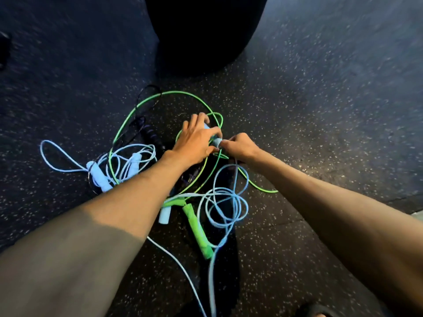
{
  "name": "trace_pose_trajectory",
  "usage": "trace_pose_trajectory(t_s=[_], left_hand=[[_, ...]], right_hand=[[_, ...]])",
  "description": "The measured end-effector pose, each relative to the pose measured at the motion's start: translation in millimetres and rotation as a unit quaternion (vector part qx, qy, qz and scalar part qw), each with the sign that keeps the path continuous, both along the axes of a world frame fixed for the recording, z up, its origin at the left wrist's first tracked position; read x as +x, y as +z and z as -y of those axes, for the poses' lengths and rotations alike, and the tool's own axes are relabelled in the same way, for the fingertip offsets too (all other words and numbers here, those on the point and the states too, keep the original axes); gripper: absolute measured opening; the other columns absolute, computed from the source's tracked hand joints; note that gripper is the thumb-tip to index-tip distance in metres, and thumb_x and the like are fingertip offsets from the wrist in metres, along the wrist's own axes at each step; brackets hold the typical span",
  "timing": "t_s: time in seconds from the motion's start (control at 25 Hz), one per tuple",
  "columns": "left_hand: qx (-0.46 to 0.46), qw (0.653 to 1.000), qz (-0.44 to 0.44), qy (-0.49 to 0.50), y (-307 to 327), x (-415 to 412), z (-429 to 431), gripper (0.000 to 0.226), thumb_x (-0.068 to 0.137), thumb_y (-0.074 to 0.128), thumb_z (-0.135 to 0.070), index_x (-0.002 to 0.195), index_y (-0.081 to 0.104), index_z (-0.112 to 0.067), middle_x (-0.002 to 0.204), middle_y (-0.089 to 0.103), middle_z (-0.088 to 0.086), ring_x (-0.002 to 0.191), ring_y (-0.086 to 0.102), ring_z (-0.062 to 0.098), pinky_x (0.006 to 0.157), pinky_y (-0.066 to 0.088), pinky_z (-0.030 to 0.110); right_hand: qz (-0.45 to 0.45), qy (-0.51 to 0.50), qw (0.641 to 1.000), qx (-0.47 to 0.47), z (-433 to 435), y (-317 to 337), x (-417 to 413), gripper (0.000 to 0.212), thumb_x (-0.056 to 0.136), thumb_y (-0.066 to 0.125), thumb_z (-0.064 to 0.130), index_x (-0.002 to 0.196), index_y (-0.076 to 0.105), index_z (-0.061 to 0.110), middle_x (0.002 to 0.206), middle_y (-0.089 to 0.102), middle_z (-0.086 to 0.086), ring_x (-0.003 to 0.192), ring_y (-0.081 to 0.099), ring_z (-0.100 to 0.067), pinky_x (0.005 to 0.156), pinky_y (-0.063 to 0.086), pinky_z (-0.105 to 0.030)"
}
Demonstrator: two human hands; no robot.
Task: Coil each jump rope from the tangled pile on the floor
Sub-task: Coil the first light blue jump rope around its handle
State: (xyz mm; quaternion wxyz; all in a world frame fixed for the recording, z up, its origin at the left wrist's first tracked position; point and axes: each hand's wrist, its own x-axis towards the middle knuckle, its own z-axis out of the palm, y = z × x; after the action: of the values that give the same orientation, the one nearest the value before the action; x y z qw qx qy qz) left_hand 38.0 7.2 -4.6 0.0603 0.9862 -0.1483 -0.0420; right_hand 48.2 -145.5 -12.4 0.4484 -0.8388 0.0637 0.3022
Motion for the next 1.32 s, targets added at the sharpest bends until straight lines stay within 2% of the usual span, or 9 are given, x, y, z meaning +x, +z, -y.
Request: trace_pose_trajectory(t_s=[0.28,0.4,0.56,0.68,0.8,0.92,1.0,1.16,1.32], left_hand=[[-0.11,0.985,0.092,0.1,103,4,-38,0.024,0.089,0.063,-0.037,0.099,0.061,-0.016,0.116,0.056,0.001,0.11,0.047,0.026,0.087,0.032,0.041],[-0.201,0.96,0.091,0.175,163,-5,-51,0.024,0.09,0.065,-0.033,0.095,0.058,-0.011,0.1,0.064,0.009,0.1,0.057,0.029,0.086,0.037,0.041],[-0.287,0.923,0.08,0.244,245,-35,-71,0.025,0.089,0.067,-0.026,0.085,0.048,-0.01,0.078,0.064,0.008,0.068,0.061,0.022,0.063,0.043,0.035],[-0.352,0.904,0.069,0.233,293,-71,-75,0.019,0.089,0.063,-0.011,0.097,0.046,-0.014,0.07,0.066,0.006,0.052,0.066,0.021,0.057,0.051,0.03],[-0.331,0.922,0.067,0.19,333,-107,-68,0.034,0.088,0.054,-0.002,0.114,0.055,-0.022,0.072,0.061,-0.006,0.057,0.07,0.021,0.061,0.053,0.026],[-0.333,0.926,0.078,0.161,361,-136,-60,0.011,0.093,0.061,-0.017,0.087,0.067,-0.024,0.061,0.061,-0.007,0.054,0.063,0.014,0.06,0.048,0.027],[-0.35,0.92,0.095,0.149,370,-149,-56,0.023,0.096,0.06,-0.024,0.074,0.066,-0.023,0.053,0.059,-0.007,0.051,0.056,0.009,0.06,0.045,0.028],[-0.427,0.885,0.126,0.137,376,-174,-46,0.023,0.097,0.055,-0.013,0.078,0.065,-0.004,0.054,0.059,0.0,0.05,0.052,0.008,0.056,0.042,0.021],[-0.498,0.846,0.113,0.15,366,-187,-43,0.024,0.101,0.048,-0.011,0.081,0.059,-0.002,0.049,0.049,-0.007,0.046,0.043,0.008,0.054,0.038,0.02]], right_hand=[[0.103,0.026,0.986,0.131,-24,118,14,0.025,0.093,0.059,0.018,0.07,0.056,0.01,0.048,0.049,0.0,0.04,0.044,-0.01,0.045,0.04,-0.023],[0.158,0.106,0.976,0.111,-33,172,8,0.024,0.094,0.055,0.01,0.07,0.058,0.01,0.055,0.062,-0.004,0.041,0.051,-0.005,0.044,0.04,-0.017],[0.241,0.167,0.955,0.029,-36,236,-6,0.026,0.09,0.064,0.013,0.064,0.063,0.017,0.068,0.067,-0.004,0.056,0.055,-0.01,0.06,0.048,-0.031],[0.278,0.183,0.943,0.007,-35,286,-28,0.02,0.093,0.061,0.013,0.074,0.067,0.012,0.074,0.072,-0.009,0.062,0.068,-0.019,0.06,0.055,-0.03],[0.332,0.189,0.924,0.001,-36,333,-61,0.015,0.095,0.061,0.014,0.087,0.067,0.003,0.077,0.073,-0.014,0.057,0.066,-0.015,0.05,0.049,-0.02],[0.383,0.19,0.904,0.023,-32,374,-95,0.01,0.093,0.062,0.013,0.087,0.066,0.006,0.074,0.073,-0.014,0.062,0.071,-0.024,0.055,0.054,-0.025],[0.393,0.181,0.9,0.052,-29,390,-111,0.01,0.093,0.062,0.013,0.086,0.065,0.007,0.07,0.072,-0.013,0.06,0.072,-0.026,0.055,0.058,-0.031],[0.401,0.193,0.895,0.027,-21,392,-128,0.012,0.092,0.065,0.016,0.085,0.066,0.006,0.07,0.074,-0.007,0.058,0.069,-0.012,0.059,0.054,-0.023],[0.373,0.242,0.89,-0.101,-16,370,-132,0.005,0.086,0.066,0.013,0.085,0.069,0.009,0.083,0.076,-0.007,0.073,0.069,-0.017,0.067,0.054,-0.026]])
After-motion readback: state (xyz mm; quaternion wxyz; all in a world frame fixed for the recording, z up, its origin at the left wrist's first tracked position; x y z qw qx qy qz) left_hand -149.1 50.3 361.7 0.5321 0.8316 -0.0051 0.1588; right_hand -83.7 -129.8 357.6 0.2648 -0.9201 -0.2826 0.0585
